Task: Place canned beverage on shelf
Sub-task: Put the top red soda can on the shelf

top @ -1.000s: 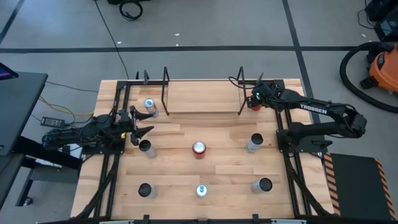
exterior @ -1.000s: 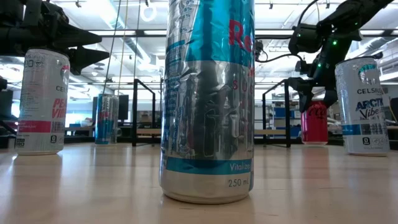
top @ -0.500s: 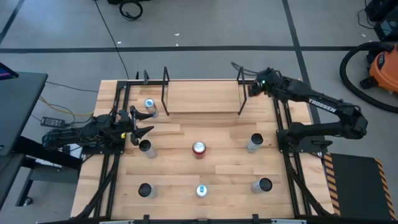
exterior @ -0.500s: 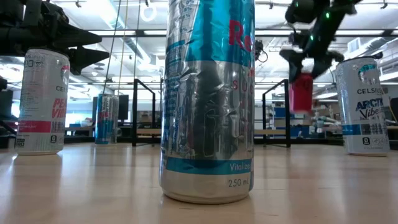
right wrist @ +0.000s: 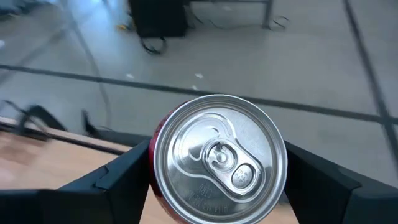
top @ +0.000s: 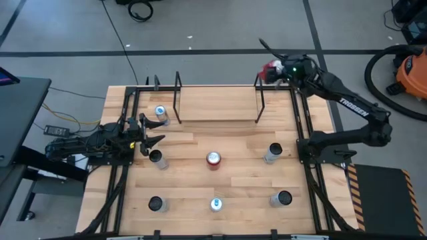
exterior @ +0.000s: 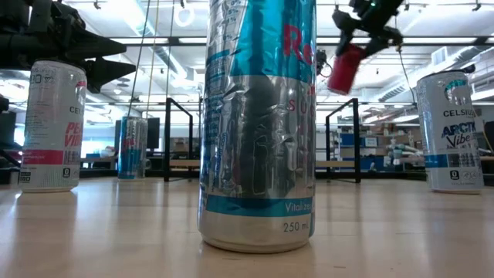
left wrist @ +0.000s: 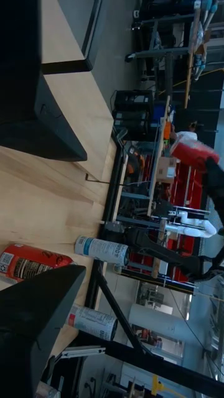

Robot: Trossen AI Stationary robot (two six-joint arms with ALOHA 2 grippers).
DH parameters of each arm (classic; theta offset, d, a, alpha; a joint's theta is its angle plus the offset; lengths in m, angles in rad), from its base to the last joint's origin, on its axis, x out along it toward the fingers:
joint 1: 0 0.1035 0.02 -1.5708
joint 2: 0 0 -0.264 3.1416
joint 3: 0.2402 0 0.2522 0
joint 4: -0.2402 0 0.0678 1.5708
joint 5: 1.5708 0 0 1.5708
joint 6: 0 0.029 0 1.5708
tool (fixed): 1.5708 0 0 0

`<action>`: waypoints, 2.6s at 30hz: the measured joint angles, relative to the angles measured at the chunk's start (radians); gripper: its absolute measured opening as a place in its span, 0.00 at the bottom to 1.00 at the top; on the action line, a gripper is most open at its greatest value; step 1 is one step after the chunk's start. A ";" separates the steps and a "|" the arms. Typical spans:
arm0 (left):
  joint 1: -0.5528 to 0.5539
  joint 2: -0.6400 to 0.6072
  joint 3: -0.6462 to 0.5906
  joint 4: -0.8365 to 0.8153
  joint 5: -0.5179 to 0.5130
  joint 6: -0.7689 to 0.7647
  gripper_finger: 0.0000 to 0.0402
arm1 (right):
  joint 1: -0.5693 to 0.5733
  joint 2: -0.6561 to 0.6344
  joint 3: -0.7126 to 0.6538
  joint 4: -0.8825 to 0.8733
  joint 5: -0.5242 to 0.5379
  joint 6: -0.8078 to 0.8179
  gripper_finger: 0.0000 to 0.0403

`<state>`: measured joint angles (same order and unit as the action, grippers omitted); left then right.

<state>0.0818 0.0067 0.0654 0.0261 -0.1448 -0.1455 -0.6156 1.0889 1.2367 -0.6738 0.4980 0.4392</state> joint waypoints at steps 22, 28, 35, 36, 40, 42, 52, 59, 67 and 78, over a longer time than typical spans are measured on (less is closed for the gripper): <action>0.000 0.000 0.000 -0.061 0.000 0.000 0.72 | -0.005 0.331 0.008 0.202 -0.154 -0.024 0.78; 0.000 0.000 0.000 -0.061 0.000 0.000 0.72 | -0.004 0.393 0.008 0.195 -0.190 -0.024 0.78; 0.000 0.000 0.000 -0.061 0.000 -0.008 0.72 | -0.009 0.420 0.008 0.160 -0.200 -0.025 0.78; 0.000 0.000 0.000 -0.060 0.000 -0.008 0.72 | -0.009 0.421 0.008 0.161 -0.193 -0.029 0.78; 0.000 0.000 0.000 -0.047 0.000 -0.006 0.72 | -0.009 0.431 0.008 0.138 -0.163 -0.055 0.78; 0.000 0.000 0.000 -0.027 -0.001 -0.003 0.72 | -0.009 0.437 0.008 0.140 -0.160 -0.065 0.78; 0.000 0.000 0.000 0.067 -0.001 -0.002 0.72 | 0.010 0.459 0.007 0.156 -0.159 -0.069 0.78; 0.000 0.000 0.000 0.119 0.000 -0.008 0.72 | 0.035 0.494 0.008 0.176 -0.156 -0.066 0.78; 0.000 0.000 0.000 0.140 0.001 -0.016 0.72 | 0.034 0.553 0.020 0.186 -0.191 -0.066 0.78; 0.000 0.000 0.000 0.133 0.001 -0.018 0.72 | 0.049 0.608 0.110 0.141 -0.232 -0.126 0.80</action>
<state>0.0818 0.0067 0.0654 0.1589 -0.1442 -0.1638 -0.5671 1.6967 1.3468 -0.5325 0.2655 0.3130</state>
